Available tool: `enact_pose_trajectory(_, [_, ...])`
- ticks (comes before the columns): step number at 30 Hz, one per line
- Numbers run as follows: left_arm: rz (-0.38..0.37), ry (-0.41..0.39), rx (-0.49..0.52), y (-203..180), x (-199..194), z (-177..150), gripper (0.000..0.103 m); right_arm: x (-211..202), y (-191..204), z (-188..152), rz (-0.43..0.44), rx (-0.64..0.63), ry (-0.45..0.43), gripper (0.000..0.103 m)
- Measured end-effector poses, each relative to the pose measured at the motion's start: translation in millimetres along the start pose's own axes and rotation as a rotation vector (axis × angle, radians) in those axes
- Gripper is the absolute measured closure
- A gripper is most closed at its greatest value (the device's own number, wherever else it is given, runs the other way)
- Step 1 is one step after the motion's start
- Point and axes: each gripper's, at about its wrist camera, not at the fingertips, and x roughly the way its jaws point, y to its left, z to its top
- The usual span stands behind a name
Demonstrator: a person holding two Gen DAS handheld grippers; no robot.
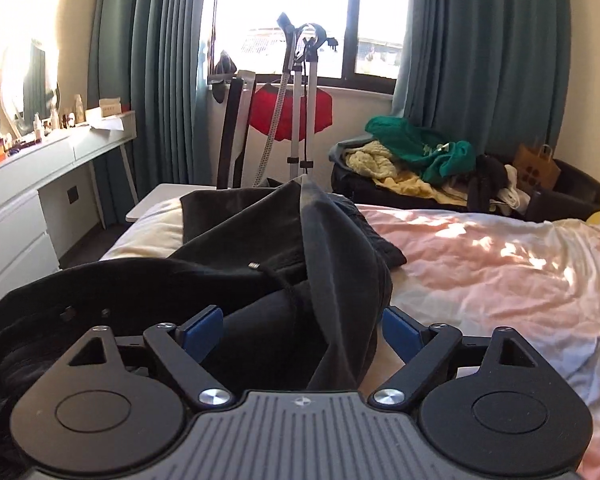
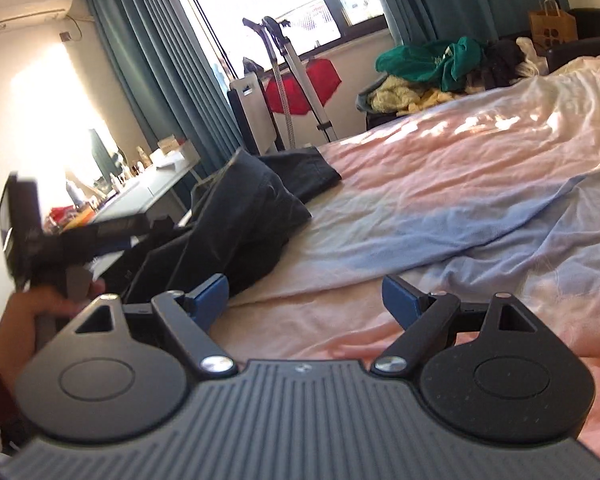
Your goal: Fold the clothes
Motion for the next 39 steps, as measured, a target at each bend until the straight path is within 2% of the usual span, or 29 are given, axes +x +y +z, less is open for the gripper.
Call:
enact_pose_trajectory(5, [0.074,0.006,-0.015,-11.2,93.1,39.7,0.016,29.5,-21.4,-4.7,-0.029,0.017,0.09,0.017])
enact_pose_trajectory(8, [0.162,0.032,0.014,-20.2,139.7,53.1,0.021,48.1,-33.3,-7.3,-0.033,0.033,0.116,0.017])
enact_pose_trajectory(9, [0.182,0.053,0.016,-21.4,153.7,56.4,0.025,56.7,-37.3,-8.4,-0.036,0.036,0.132,0.017])
enact_pose_trajectory(11, [0.168,0.06,0.004,-20.8,168.1,57.5,0.047,72.4,-44.2,-10.4,-0.041,0.047,0.162,0.017])
enact_pose_trajectory(12, [0.158,0.06,-0.002,-20.5,173.0,57.0,0.051,78.1,-46.8,-11.0,-0.042,0.053,0.169,0.017])
enact_pose_trajectory(13, [0.159,0.067,0.01,-21.4,175.8,55.3,0.064,82.0,-48.7,-11.8,-0.039,0.056,0.172,0.017])
enact_pose_trajectory(14, [0.154,0.071,0.037,-23.5,179.2,54.9,0.081,84.2,-50.0,-12.3,-0.037,0.058,0.175,0.017])
enact_pose_trajectory(16, [0.151,0.06,0.103,-29.7,177.0,51.2,0.099,85.7,-53.8,-12.2,-0.033,0.077,0.174,0.017])
enact_pose_trajectory(20, [0.1,0.002,0.169,-39.6,153.1,47.7,0.101,81.4,-62.3,-9.9,-0.03,0.138,0.164,0.017])
enact_pose_trajectory(24, [0.012,-0.078,0.228,-51.3,110.6,40.2,0.101,68.9,-62.9,-7.6,-0.02,0.16,0.133,0.017])
enact_pose_trajectory(31, [-0.192,-0.157,0.326,-79.0,0.5,15.6,0.102,55.3,-61.2,-2.9,-0.033,0.151,0.083,0.017])
enact_pose_trajectory(36, [-0.348,-0.126,0.356,-77.8,-79.4,-37.5,0.102,48.9,-66.2,-0.3,-0.024,0.185,0.045,0.017])
enact_pose_trajectory(39, [-0.395,-0.038,0.355,-67.8,-105.1,-88.5,0.102,42.4,-70.0,1.2,0.018,0.23,0.014,0.017])
